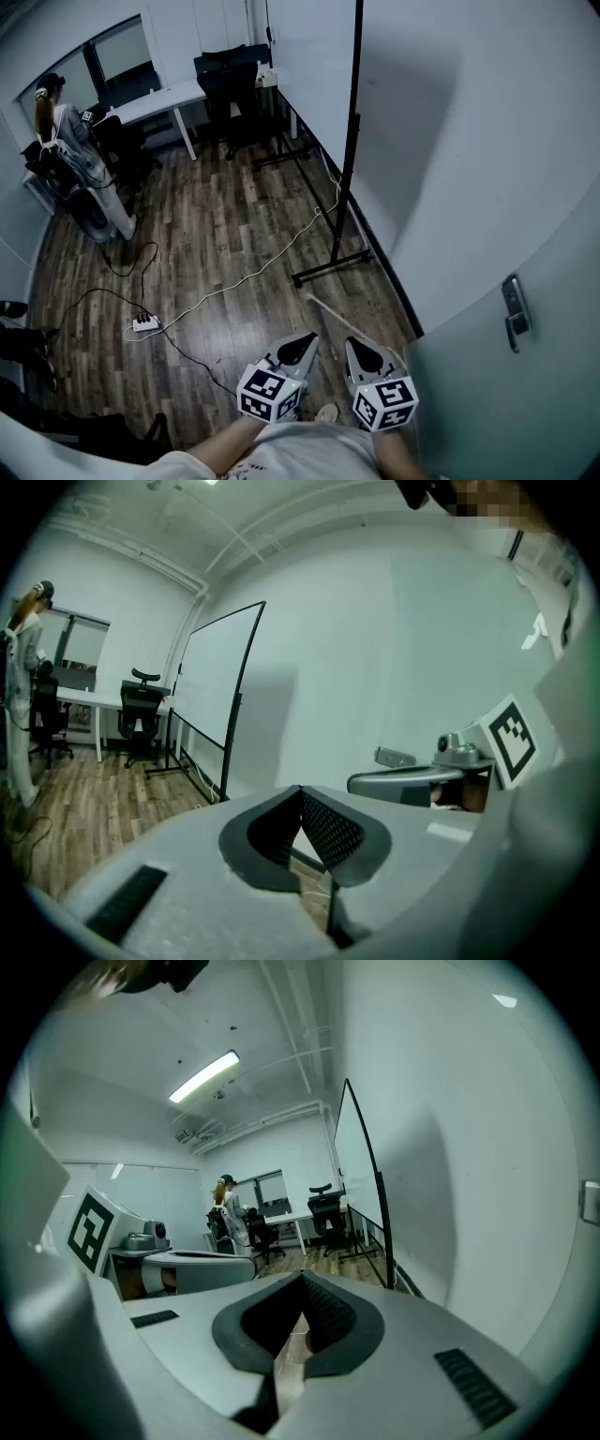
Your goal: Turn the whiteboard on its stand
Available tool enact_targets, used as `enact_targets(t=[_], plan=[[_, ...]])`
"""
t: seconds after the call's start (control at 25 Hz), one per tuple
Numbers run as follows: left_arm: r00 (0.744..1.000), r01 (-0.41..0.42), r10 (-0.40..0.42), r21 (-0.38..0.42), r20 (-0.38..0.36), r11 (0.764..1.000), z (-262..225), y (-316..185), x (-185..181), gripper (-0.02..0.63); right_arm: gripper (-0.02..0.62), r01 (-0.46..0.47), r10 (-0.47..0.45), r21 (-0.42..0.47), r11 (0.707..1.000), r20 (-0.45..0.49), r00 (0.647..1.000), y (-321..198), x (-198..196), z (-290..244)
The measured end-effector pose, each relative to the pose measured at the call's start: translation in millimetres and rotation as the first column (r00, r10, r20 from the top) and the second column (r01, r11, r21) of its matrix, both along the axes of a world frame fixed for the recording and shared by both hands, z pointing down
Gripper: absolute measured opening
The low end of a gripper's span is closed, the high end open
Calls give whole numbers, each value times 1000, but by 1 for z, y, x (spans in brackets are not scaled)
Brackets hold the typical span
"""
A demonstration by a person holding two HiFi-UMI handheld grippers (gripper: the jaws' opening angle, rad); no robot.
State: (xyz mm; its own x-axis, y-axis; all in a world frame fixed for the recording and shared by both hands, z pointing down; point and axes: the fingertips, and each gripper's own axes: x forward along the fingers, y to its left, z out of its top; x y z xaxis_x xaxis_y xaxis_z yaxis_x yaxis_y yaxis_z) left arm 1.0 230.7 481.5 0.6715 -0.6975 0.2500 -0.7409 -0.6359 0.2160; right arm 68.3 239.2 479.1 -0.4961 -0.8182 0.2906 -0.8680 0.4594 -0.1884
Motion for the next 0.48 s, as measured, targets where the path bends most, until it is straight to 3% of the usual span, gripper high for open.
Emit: enact_targets(t=[0.32, 0.48], plan=[[1000, -5, 5, 1, -4, 1000, -6, -1, -6, 9, 8, -3, 3, -2, 1000, -19, 1000, 0, -6, -3], [1000, -12, 12, 6, -1, 1000, -6, -3, -11, 9, 8, -19, 19, -8, 1000, 22, 1000, -2, -10, -3]])
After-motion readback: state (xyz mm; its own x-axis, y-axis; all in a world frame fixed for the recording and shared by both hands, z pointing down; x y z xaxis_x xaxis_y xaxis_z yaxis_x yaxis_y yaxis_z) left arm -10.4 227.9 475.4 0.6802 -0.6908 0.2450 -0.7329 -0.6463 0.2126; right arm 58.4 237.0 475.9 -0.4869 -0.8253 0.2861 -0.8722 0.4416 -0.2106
